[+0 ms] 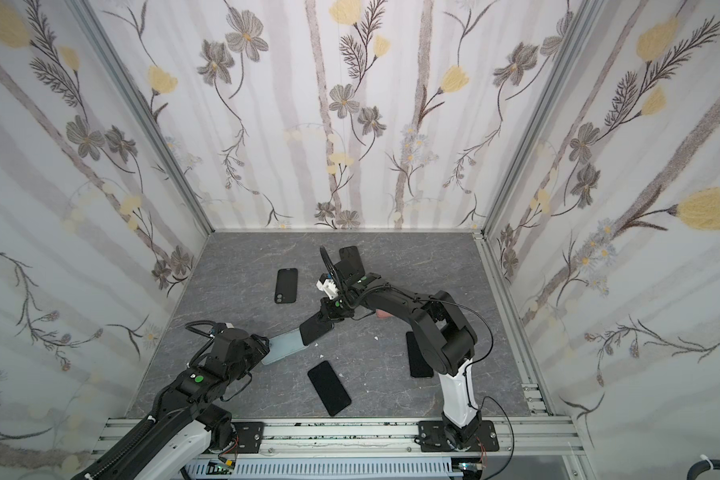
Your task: Put the phone into the phone case
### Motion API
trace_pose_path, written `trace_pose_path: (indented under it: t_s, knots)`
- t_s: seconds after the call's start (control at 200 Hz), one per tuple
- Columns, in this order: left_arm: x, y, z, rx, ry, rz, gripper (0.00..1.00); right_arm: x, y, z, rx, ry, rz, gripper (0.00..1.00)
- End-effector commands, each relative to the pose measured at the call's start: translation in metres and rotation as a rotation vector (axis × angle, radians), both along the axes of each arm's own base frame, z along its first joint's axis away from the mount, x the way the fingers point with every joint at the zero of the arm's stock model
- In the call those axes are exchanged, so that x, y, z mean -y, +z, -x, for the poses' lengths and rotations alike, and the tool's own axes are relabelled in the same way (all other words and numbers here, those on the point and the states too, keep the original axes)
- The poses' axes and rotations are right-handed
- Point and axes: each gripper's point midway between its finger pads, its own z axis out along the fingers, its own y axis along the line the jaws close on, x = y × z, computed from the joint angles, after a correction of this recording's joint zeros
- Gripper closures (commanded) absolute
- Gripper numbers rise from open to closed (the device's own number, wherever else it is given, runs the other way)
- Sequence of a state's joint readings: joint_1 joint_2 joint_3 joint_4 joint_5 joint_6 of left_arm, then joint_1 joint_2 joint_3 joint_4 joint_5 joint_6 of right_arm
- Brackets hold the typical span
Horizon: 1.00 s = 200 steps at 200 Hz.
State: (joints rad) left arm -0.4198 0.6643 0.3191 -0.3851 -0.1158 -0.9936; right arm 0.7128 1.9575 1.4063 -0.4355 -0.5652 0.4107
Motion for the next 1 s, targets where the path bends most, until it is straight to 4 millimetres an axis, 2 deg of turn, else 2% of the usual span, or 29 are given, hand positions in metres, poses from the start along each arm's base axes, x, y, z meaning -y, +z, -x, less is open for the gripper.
trace_pose_path:
  t_s: [0.0,0.09,0.23,0.43,0.589,0.684,0.994]
  knots:
    - [0.005,0.014,-0.012,0.055,-0.03,-0.012,0.37,0.04,-0.019,-0.007,0.038,-0.066,0.166,1.0]
    - [0.007,0.017,-0.016,0.047,-0.051,-0.031,0.37,0.045,-0.015,-0.006,0.043,-0.07,0.164,1.0]
    - [0.016,0.01,-0.018,0.023,-0.088,-0.015,0.36,0.044,-0.009,-0.006,0.041,-0.092,0.152,1.0]
    - [0.028,-0.005,-0.016,-0.007,-0.107,0.052,0.35,0.021,0.017,-0.004,0.072,-0.079,0.059,1.0]
    - [0.023,-0.013,-0.011,-0.028,-0.099,0.035,0.35,0.009,0.028,-0.006,0.099,-0.084,-0.002,1.0]
    - [0.022,-0.015,-0.01,-0.032,-0.095,0.032,0.35,-0.005,0.039,0.001,0.094,-0.048,-0.047,1.0]
    - [0.024,-0.026,-0.005,-0.045,-0.079,0.077,0.35,-0.038,0.033,0.021,0.01,0.049,-0.158,1.0]
